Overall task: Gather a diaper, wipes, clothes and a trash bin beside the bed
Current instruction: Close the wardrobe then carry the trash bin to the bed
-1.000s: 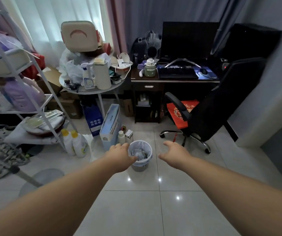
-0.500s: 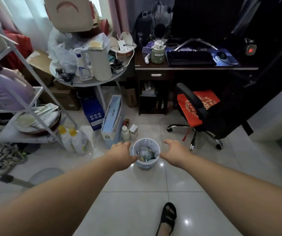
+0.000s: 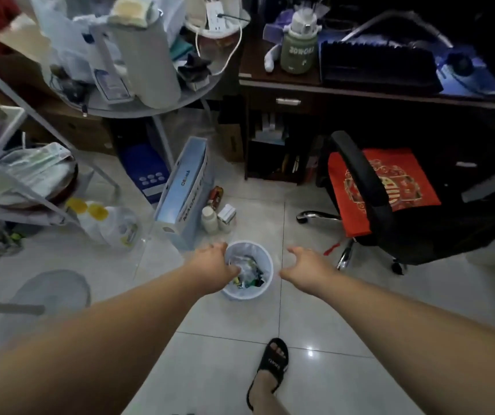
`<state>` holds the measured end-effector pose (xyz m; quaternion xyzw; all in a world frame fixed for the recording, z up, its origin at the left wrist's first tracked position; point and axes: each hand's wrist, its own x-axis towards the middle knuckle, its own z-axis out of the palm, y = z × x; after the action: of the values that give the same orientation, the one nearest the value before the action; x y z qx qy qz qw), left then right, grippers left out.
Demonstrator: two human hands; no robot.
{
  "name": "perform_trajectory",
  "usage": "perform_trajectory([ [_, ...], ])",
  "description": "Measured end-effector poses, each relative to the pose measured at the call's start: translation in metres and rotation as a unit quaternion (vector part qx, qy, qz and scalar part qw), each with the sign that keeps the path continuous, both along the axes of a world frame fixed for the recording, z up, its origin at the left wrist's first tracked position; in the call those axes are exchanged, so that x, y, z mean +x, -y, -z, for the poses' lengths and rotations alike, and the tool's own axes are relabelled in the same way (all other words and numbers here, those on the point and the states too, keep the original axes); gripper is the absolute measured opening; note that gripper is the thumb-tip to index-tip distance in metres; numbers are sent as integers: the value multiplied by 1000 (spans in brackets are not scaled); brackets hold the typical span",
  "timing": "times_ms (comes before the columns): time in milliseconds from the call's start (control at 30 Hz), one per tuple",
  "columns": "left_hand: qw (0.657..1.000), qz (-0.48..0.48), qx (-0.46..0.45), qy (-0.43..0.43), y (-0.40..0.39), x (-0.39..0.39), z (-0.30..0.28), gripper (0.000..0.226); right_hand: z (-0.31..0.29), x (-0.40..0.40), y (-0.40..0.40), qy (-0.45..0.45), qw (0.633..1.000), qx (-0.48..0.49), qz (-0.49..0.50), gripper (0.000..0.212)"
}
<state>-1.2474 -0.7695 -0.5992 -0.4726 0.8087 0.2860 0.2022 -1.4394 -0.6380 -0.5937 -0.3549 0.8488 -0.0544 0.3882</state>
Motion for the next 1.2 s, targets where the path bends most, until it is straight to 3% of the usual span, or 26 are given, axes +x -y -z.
perform_trajectory([
  [167,998,-46,33,-2,26,-22,53,69,60,-24,32,33,999,25,14,82],
  [600,965,-233,117,-18,104,-32,249,88,254,-45,99,124,974,60,177,85],
  [767,943,-283,171,-32,113,-38,327,73,334,-53,113,160,951,67,257,85],
  [900,925,-315,205,-49,123,-42,376,74,388,-58,116,196,928,72,308,88],
  [1200,909,-340,238,-36,140,-48,438,66,453,-64,109,271,880,92,378,94],
])
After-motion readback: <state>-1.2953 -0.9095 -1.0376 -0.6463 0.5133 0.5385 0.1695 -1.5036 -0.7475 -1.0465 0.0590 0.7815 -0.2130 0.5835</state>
